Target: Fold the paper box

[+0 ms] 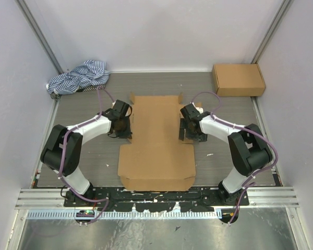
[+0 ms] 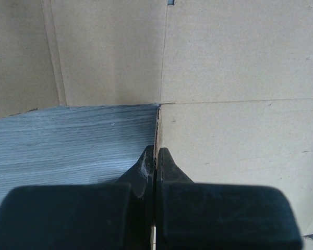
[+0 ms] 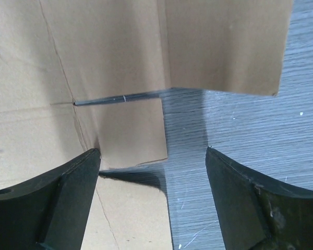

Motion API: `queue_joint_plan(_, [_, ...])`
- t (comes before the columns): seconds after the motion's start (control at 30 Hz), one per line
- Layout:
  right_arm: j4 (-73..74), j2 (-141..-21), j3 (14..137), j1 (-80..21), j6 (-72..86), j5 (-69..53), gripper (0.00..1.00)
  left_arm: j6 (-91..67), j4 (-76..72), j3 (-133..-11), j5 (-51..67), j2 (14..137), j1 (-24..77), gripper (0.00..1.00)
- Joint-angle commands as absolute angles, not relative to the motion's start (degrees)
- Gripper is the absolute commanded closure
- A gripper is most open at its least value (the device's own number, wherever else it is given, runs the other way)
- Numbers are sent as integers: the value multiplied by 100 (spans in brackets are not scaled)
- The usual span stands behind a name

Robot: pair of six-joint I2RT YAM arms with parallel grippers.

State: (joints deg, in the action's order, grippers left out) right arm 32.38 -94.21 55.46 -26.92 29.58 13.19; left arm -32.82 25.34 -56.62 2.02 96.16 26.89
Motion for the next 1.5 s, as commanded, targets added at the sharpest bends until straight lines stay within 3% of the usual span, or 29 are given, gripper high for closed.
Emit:
queue_joint_plan(0.0, [2983, -9316, 5408, -2719, 3028, 1127, 14, -3451, 2404, -5441, 289, 9640, 2708, 100])
queue_joint_plan(0.4, [2262, -9477, 5315, -2716, 2852, 446, 20, -3507, 2312, -5369, 460, 9704, 2747, 100])
queue_joint_plan(0.7, [2295, -9269, 5554, -2774, 2723, 196, 41, -3515, 2303, -5445, 477, 9817, 2777, 100])
queue_joint_plan(0.97, [2737, -9113, 5881, -3064, 2766, 1035, 49, -3483, 2329, -5466, 505, 9824, 2803, 100])
queue_joint_plan(1.47, [2625, -9209, 6302, -3346, 2639, 672, 47, -3465, 2330, -5571, 552, 9948, 2856, 100])
